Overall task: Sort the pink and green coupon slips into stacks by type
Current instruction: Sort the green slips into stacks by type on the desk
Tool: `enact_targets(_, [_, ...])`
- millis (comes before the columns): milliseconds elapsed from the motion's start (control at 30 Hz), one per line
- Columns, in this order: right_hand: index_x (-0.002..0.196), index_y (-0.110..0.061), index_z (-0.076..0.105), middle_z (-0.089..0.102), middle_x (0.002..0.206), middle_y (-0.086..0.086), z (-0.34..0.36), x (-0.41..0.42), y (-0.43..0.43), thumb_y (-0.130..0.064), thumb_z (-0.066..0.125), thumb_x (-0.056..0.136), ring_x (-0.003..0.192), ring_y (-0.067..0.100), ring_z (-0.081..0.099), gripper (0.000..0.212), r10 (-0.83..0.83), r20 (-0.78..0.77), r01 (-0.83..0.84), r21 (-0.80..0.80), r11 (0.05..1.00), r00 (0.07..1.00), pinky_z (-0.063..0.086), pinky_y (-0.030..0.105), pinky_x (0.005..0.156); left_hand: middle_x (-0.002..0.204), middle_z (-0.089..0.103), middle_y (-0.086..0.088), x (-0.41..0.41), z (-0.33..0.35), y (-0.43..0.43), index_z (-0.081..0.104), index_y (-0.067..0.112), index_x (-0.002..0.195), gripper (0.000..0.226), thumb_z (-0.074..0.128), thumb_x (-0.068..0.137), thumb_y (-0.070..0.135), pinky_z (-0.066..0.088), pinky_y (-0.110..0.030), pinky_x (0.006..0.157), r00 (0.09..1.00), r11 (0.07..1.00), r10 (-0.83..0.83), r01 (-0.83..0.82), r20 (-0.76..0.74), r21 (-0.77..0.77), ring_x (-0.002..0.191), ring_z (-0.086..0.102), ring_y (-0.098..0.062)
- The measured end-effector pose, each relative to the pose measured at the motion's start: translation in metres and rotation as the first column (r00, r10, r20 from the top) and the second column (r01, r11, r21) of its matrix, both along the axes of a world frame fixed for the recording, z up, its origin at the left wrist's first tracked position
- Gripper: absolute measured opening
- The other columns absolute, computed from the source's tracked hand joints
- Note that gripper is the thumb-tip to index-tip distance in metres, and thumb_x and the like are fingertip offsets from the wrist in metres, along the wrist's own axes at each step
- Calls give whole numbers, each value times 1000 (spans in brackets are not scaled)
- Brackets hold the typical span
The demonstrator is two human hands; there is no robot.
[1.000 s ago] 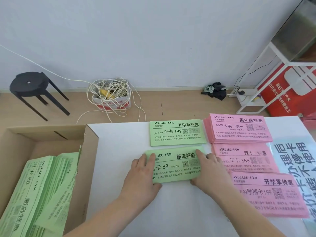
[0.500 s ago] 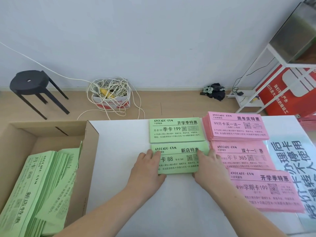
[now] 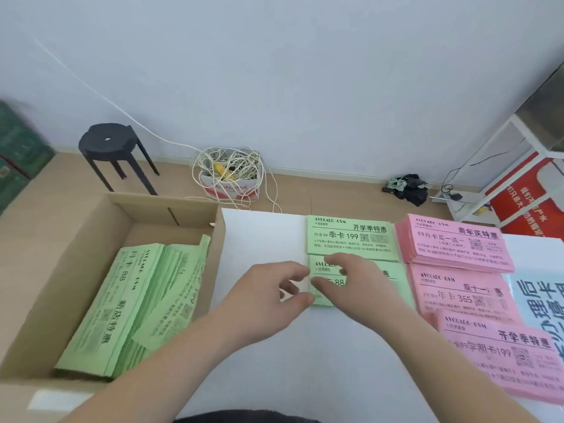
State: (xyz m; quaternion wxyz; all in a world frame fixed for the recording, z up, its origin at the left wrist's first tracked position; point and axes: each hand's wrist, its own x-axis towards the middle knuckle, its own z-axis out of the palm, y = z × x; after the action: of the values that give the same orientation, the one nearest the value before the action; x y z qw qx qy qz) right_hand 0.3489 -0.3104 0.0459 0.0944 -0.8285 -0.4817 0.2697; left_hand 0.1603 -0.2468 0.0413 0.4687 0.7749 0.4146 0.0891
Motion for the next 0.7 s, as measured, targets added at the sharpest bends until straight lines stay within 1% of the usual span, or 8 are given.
enact_targets(67, [125,-35,64,65,122,-19,12,-30,12,-54,69,89,106,-3,62,41,-12,-210,35,109,993,978,54,28,86,107,69,23,-35,21,6,71,38,114,25,75,89,36,56,-19,82,985,987,152,-148,80,-64,92,66,7])
enact_targets(233, [106,-38,71,69,101,-27,17,-101,38,-40,71,92,92,-16,61,14,100,-353,-11,244,970,930,44,3,69,96,73,23,-137,39,31,76,34,102,16,75,90,22,54,-14,74,905,915,403,-400,132,-52,86,69,1])
enact_targets(300, [107,-41,70,66,106,-32,14,-125,48,-36,71,94,99,-14,60,14,131,-402,-9,291,957,906,43,2,74,94,74,21,-182,31,48,75,36,102,18,72,93,22,58,-20,71,878,880,474,-473,61,-36,82,70,-3])
enact_targets(367, [109,-37,71,65,113,-31,9,-146,60,-31,70,95,110,-12,56,16,218,-307,-85,393,916,926,41,4,88,97,75,16,-222,16,68,72,39,106,22,66,97,20,62,-36,77,858,860,511,-510,-59,21,81,71,-7])
enact_targets(433, [110,-29,74,67,118,-22,1,-164,74,-25,72,93,116,-5,57,17,307,-159,-197,484,852,938,41,11,100,112,72,14,-252,1,95,70,34,117,28,57,100,16,59,-39,90,884,905,423,-400,-199,146,97,70,-7])
enact_targets(500, [110,-24,76,68,122,-14,-4,-182,86,-22,74,91,120,3,58,19,363,-76,-280,496,822,929,43,15,103,121,68,13,-261,-3,124,67,30,127,35,51,100,14,54,-37,97,911,953,252,-174,-328,248,111,64,-10])
enact_targets(567, [110,-21,76,69,126,-7,-5,-198,97,-20,76,89,126,12,59,21,401,48,-371,492,787,915,51,30,103,124,61,14,-255,-6,151,62,32,131,41,50,98,11,50,-37,101,903,957,45,84,-426,278,119,58,-12])
enact_targets(700, [103,-17,75,63,138,6,-3,-221,113,-17,75,85,135,29,54,18,461,353,-577,394,716,814,45,51,112,127,59,6,-230,-15,186,49,27,138,53,59,90,8,54,-42,95,700,870,-265,470,-663,149,120,58,-20])
